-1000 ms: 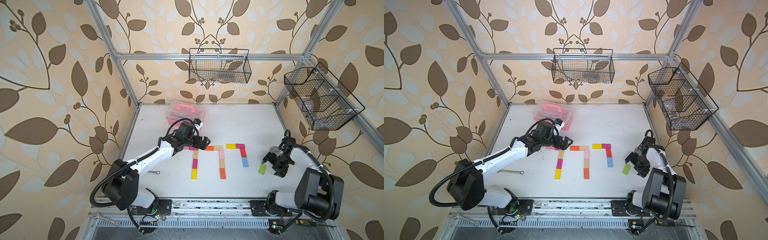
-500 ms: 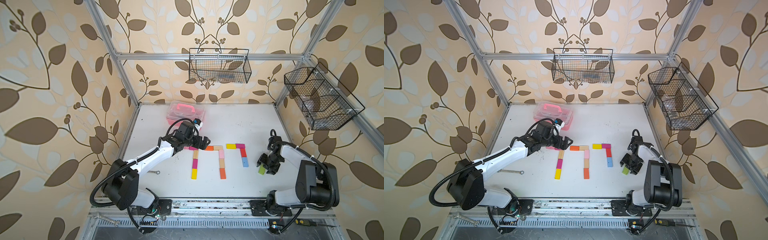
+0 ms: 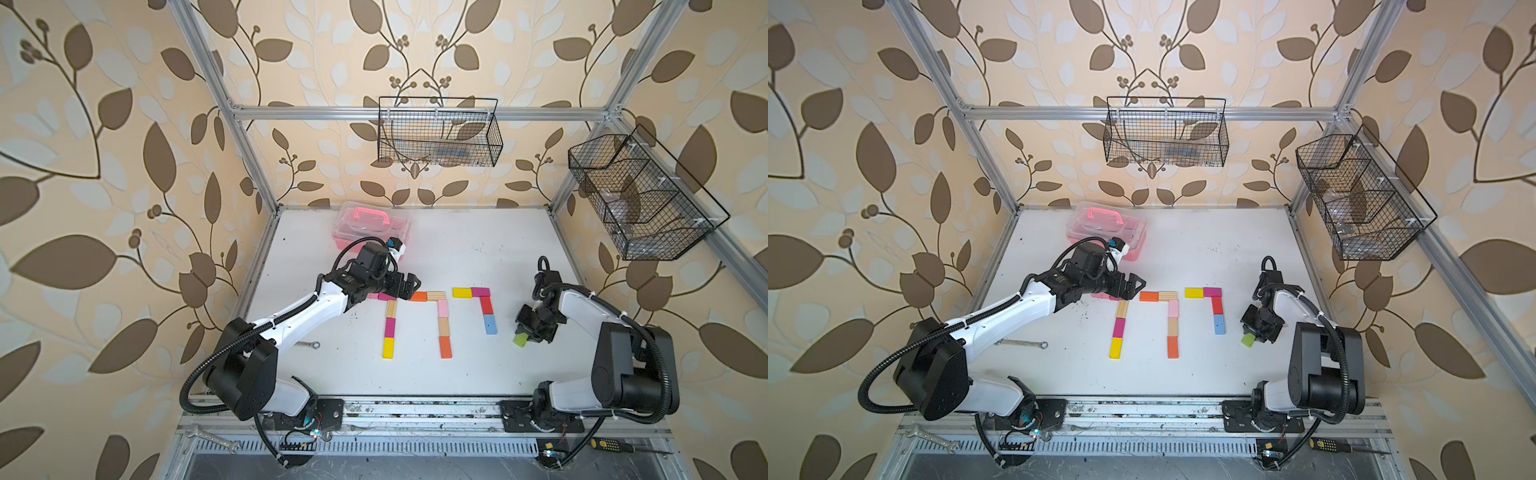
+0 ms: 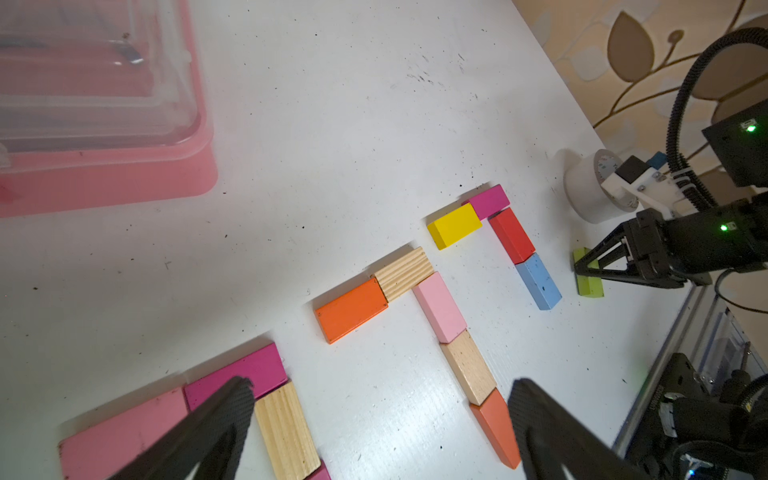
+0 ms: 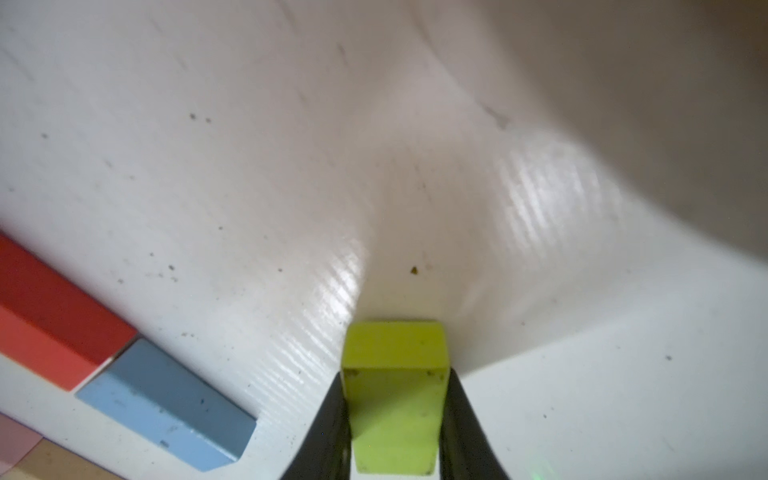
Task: Assemble the number 7 with building blocks
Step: Pick up the building block from the center of the board, then assemble the building block at the center of the board.
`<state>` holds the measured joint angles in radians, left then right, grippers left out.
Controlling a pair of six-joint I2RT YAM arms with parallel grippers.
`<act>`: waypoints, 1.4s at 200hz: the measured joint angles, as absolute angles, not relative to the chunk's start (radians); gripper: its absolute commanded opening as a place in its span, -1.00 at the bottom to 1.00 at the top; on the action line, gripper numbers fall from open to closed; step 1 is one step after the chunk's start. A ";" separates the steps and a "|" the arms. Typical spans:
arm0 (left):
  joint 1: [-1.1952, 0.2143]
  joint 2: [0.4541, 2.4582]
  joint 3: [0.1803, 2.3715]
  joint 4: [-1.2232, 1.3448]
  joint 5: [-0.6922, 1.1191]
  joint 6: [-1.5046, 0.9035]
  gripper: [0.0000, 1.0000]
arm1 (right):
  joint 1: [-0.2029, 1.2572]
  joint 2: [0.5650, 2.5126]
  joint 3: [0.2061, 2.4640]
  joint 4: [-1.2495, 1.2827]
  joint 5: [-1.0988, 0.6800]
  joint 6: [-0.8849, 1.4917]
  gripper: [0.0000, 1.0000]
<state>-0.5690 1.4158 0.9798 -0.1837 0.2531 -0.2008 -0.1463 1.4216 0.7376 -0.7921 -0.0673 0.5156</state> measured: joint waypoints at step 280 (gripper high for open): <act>-0.569 1.394 0.979 -0.183 0.253 -0.217 0.98 | 0.405 1.443 0.715 -0.888 -0.031 0.572 -0.65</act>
